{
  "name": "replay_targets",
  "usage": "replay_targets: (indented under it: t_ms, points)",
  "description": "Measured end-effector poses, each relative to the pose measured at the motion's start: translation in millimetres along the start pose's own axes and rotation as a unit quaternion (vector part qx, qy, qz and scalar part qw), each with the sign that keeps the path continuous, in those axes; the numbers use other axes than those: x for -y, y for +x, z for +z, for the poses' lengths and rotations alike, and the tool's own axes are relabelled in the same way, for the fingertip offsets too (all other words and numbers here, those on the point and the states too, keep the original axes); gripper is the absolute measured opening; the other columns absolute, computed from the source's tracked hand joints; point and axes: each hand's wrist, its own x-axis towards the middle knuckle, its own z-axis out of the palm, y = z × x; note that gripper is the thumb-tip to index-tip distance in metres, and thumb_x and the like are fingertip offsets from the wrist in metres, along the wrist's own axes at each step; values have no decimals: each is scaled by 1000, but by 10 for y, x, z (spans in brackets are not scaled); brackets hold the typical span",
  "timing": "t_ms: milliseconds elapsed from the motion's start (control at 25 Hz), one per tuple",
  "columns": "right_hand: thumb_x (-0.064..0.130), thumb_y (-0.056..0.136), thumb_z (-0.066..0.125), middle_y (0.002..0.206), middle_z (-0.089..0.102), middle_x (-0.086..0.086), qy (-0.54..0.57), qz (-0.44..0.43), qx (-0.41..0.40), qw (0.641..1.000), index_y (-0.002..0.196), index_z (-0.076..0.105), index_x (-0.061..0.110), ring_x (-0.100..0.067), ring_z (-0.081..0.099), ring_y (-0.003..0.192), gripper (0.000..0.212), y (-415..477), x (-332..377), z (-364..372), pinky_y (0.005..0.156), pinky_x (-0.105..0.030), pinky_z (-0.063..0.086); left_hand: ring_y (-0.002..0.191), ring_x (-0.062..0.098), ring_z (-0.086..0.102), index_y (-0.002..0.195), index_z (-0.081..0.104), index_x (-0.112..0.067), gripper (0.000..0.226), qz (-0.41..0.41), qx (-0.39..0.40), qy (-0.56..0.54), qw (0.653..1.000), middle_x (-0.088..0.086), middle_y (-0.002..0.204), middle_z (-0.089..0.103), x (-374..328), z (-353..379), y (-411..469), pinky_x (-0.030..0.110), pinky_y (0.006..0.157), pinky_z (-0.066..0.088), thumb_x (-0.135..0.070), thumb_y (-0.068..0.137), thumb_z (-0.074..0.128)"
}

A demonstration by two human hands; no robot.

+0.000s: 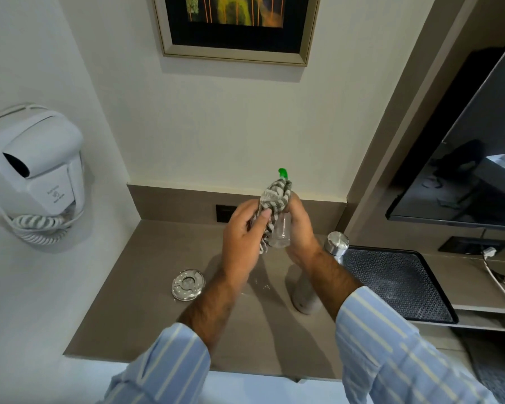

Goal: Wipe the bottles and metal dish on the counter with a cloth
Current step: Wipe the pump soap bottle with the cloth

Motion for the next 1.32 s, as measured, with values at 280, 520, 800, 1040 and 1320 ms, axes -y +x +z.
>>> replay_targets:
  t_ms: [280,520,800,1040,1320]
  points:
    - [7,105,44,123,72,-22,68,57,-56,994,136,63,8,-27,71,101,37,-212,-329,274,92,-44,57,104,18,74,123,70,-26,27,-116,-68,-22,991,-1,114,76,126,-60,266,48,94,59,-32,103,54]
    - [29,109,49,122,72,-30,-4,55,-170,984,131,64,0,-39,72,102,40,-24,-291,63,93,-52,58,112,13,70,134,64,-22,33,-42,-43,81,995,-3,124,72,299,-9,-156,32,92,61,-26,103,55]
    - [49,101,57,116,74,-1,-170,43,-122,977,134,56,19,-14,77,94,45,-24,-446,53,72,-29,64,95,6,77,130,63,-35,31,-122,12,-58,991,-11,111,78,395,-45,298,24,76,63,-37,100,58]
    - [38,101,61,120,65,2,-253,7,-151,955,144,47,19,-18,67,109,48,114,-368,-257,87,-25,57,105,26,73,133,67,-20,37,-197,-12,239,951,10,120,76,1520,-316,-36,28,82,54,-31,99,62]
    - [39,101,61,130,63,1,-276,0,-119,954,148,44,22,-18,64,116,53,255,-567,-374,98,-35,56,102,40,61,130,68,-19,39,-237,49,463,853,20,110,61,2467,106,-643,45,88,51,-15,92,63]
